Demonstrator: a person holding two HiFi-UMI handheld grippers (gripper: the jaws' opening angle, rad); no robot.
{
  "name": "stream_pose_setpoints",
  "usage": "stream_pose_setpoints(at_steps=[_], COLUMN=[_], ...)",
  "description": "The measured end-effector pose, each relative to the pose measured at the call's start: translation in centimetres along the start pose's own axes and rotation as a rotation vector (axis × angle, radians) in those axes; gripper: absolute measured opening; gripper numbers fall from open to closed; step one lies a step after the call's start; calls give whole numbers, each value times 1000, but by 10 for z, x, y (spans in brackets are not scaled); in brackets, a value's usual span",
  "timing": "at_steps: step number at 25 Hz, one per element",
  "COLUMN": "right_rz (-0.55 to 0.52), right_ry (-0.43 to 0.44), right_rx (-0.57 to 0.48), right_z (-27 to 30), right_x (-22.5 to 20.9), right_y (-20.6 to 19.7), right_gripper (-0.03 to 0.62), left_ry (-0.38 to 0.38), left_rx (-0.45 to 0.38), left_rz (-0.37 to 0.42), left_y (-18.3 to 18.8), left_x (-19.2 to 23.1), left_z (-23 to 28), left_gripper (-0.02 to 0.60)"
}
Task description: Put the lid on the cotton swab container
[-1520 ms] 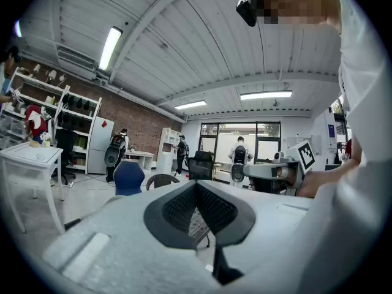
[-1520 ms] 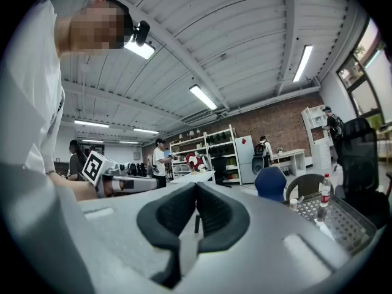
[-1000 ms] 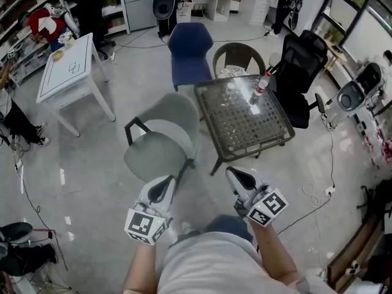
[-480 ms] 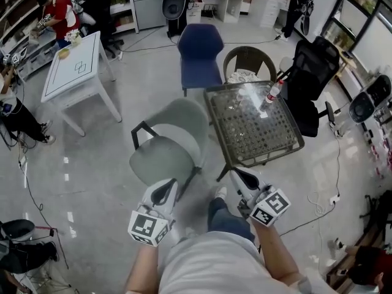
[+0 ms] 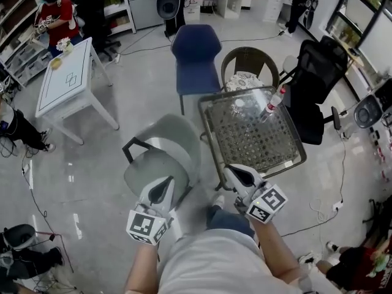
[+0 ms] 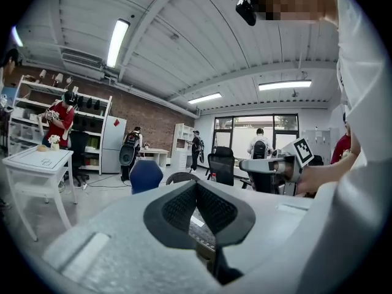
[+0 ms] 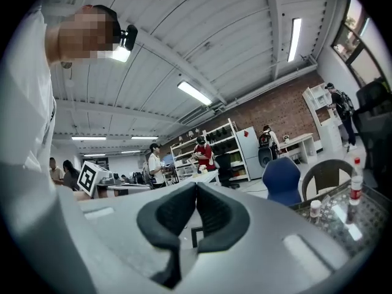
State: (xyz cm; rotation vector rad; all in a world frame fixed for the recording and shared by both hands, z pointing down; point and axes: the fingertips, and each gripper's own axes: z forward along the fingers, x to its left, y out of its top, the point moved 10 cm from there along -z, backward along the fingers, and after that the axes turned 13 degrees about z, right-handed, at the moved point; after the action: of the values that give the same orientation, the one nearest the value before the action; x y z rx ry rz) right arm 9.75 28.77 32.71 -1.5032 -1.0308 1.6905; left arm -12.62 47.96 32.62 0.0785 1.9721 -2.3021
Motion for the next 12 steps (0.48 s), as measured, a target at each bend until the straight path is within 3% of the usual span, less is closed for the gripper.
stream_pose_setpoints(at_steps=[12], right_rz=[55], right_ry=[-4], right_rx=[16], right_z=[6], right_x=[-158], right_y=[70], right_gripper=[5], left_ry=[-33], left_rx=[58], left_rz=[31], left_y=[24], left_x=[-9], left_z=[188], left_gripper=[9])
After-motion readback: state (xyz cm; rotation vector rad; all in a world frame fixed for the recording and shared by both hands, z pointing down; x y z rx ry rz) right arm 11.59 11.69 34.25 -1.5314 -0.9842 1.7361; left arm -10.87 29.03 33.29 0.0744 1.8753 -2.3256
